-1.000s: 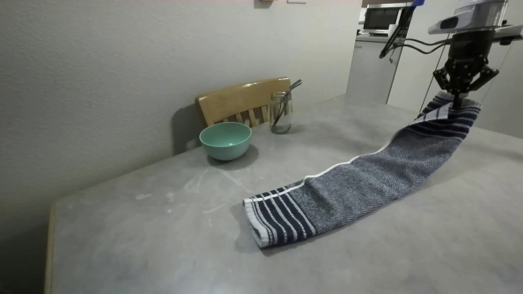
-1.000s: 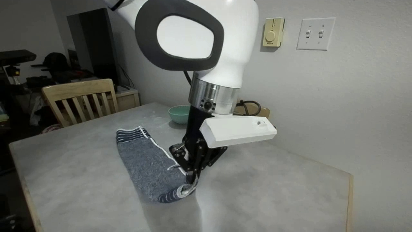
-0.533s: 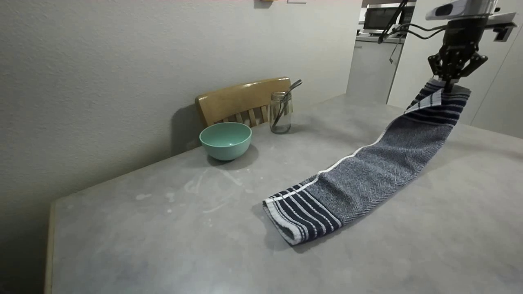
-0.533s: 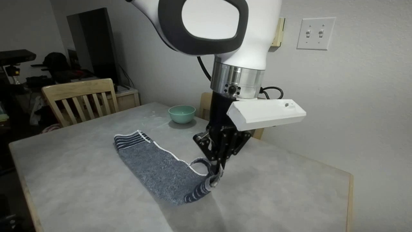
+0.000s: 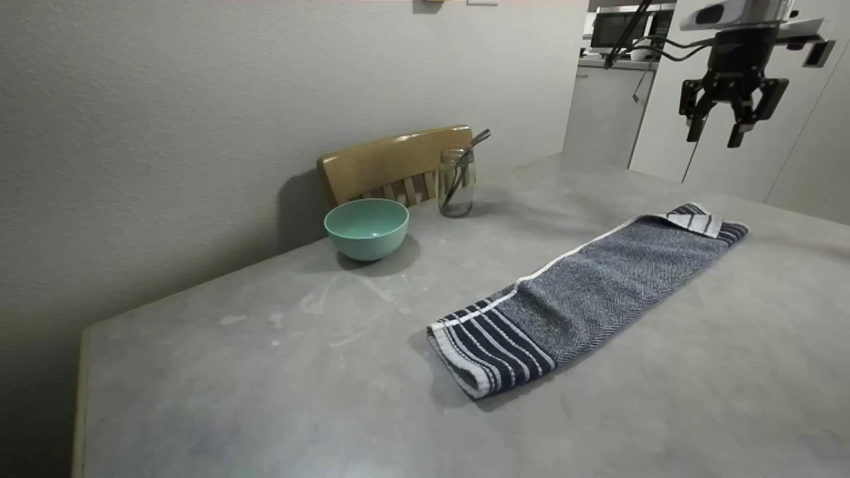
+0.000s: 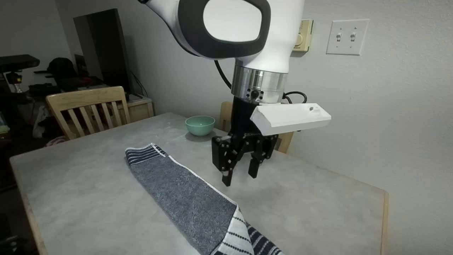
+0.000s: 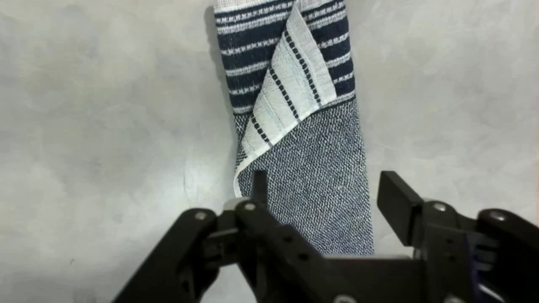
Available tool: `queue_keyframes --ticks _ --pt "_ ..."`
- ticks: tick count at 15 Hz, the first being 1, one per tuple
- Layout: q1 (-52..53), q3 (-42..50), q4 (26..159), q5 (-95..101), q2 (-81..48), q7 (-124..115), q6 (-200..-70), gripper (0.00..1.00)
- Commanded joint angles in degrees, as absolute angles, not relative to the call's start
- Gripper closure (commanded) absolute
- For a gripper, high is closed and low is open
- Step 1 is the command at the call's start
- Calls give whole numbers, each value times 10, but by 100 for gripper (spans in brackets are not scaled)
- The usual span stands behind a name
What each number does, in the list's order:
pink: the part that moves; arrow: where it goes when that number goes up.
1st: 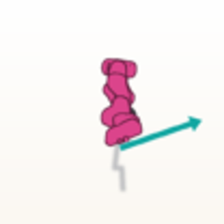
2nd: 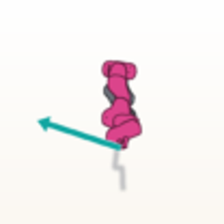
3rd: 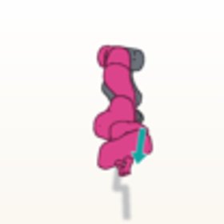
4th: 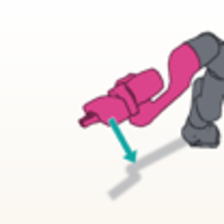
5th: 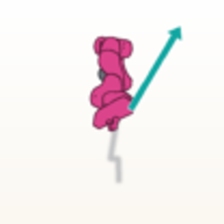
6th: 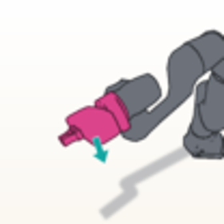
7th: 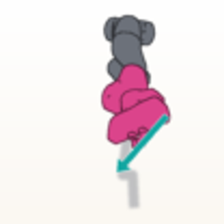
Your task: Unfold the towel once
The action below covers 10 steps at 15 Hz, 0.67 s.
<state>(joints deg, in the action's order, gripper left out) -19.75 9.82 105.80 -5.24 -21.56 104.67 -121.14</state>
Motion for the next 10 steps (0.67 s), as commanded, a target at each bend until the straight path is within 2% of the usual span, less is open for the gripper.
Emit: queue_keyframes --ticks 1,3,5,6,10 --pt "-193 92 1071 -38 -204 1039 -1208 0" --pt "-192 93 1071 -42 -213 1016 -1194 0" --pt "-196 97 1072 -46 -227 991 -1179 25" --pt "-201 97 1073 -51 -233 983 -1168 27" --pt "-220 101 1077 -72 -263 935 -1140 56"
